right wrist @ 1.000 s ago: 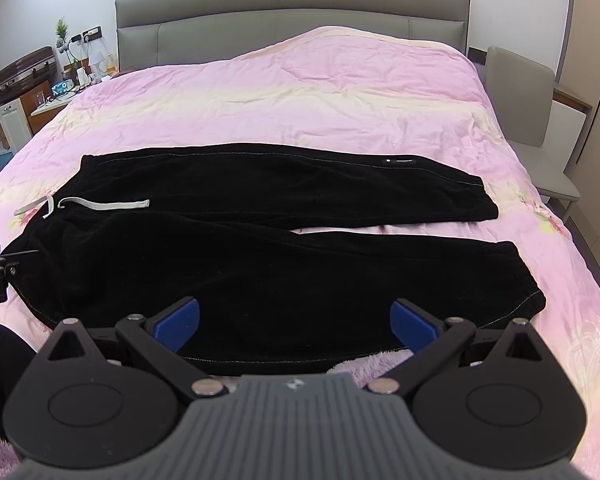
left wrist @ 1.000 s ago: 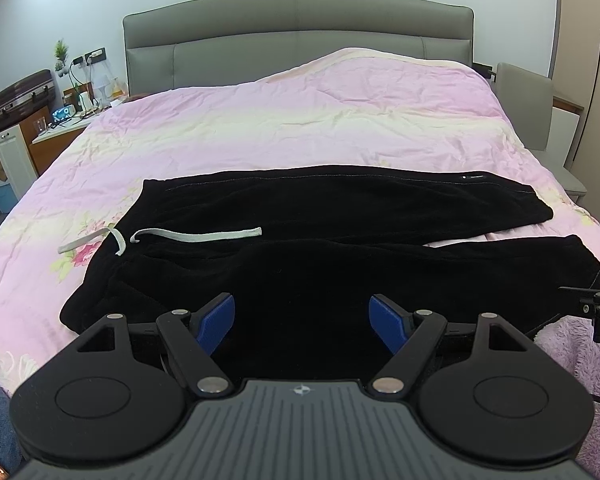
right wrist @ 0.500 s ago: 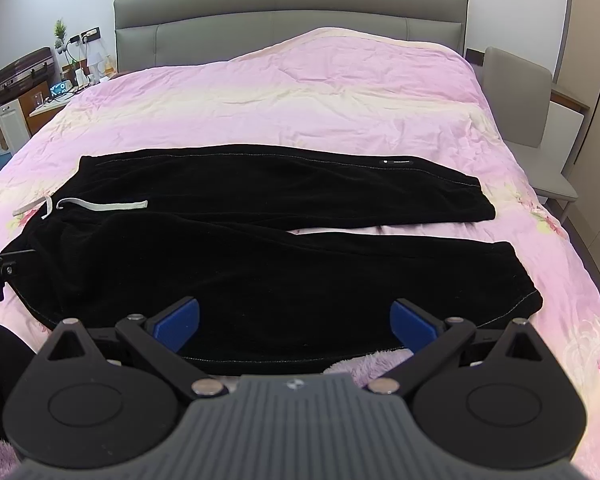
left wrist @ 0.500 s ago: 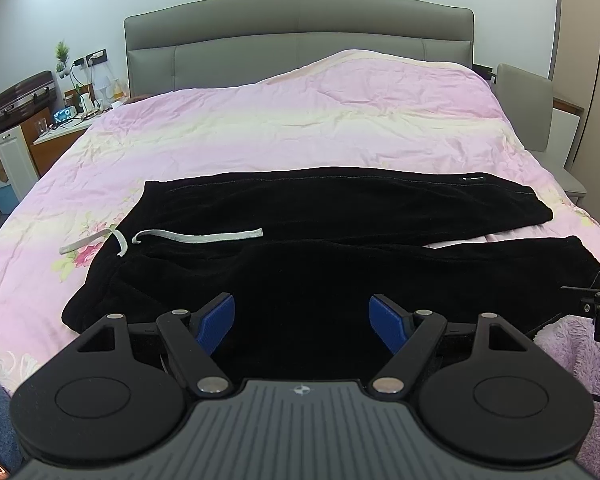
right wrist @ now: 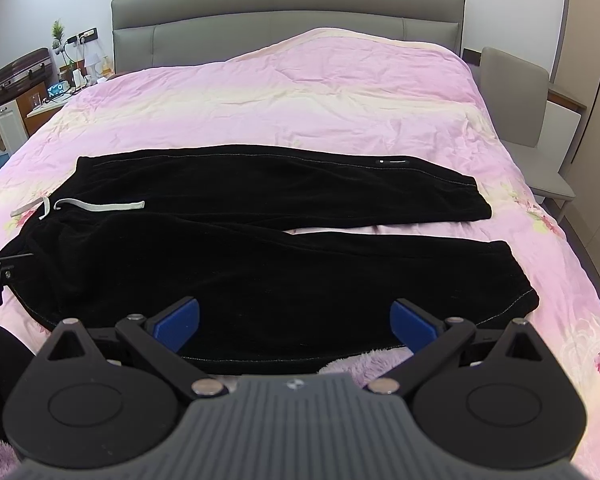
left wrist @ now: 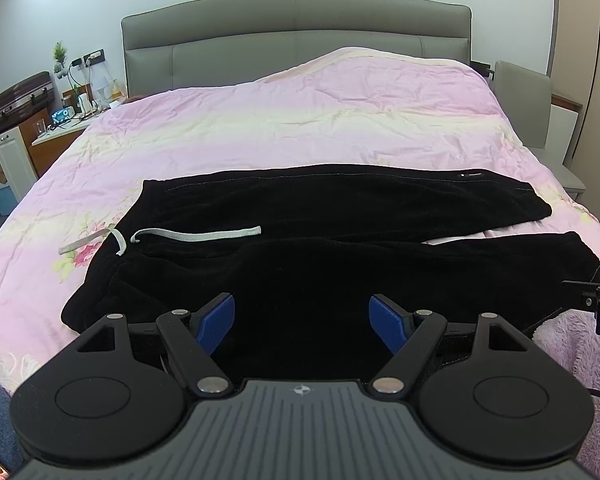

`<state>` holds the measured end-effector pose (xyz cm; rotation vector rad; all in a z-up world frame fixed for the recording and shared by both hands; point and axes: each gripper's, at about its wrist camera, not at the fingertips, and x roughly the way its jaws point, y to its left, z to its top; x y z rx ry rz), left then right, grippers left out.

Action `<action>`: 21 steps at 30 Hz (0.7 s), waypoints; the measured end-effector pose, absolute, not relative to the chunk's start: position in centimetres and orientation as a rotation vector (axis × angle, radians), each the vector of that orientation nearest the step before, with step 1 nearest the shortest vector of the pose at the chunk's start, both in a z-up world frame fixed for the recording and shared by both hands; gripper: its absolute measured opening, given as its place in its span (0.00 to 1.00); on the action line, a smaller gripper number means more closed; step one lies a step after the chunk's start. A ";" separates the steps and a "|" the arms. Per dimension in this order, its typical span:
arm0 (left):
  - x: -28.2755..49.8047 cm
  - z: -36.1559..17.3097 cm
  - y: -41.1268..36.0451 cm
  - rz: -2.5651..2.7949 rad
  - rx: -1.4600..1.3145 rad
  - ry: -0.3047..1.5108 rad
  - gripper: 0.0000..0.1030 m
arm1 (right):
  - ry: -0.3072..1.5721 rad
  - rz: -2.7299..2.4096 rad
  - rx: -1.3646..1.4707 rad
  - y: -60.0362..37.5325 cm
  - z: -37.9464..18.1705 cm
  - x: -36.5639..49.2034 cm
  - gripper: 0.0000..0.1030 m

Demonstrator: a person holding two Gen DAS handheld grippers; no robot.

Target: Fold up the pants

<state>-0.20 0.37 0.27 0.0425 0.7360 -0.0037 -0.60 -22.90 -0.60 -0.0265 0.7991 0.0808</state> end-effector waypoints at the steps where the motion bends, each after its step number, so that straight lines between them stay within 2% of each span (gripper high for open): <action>1: -0.2 0.3 0.4 -0.004 0.043 0.736 0.87 | 0.799 0.080 -0.026 -22.9 -0.6 -0.6 0.95; 21: -0.1 0.0 0.8 -0.008 0.080 0.745 0.86 | 0.796 0.082 -0.016 -23.3 -0.5 -0.6 0.95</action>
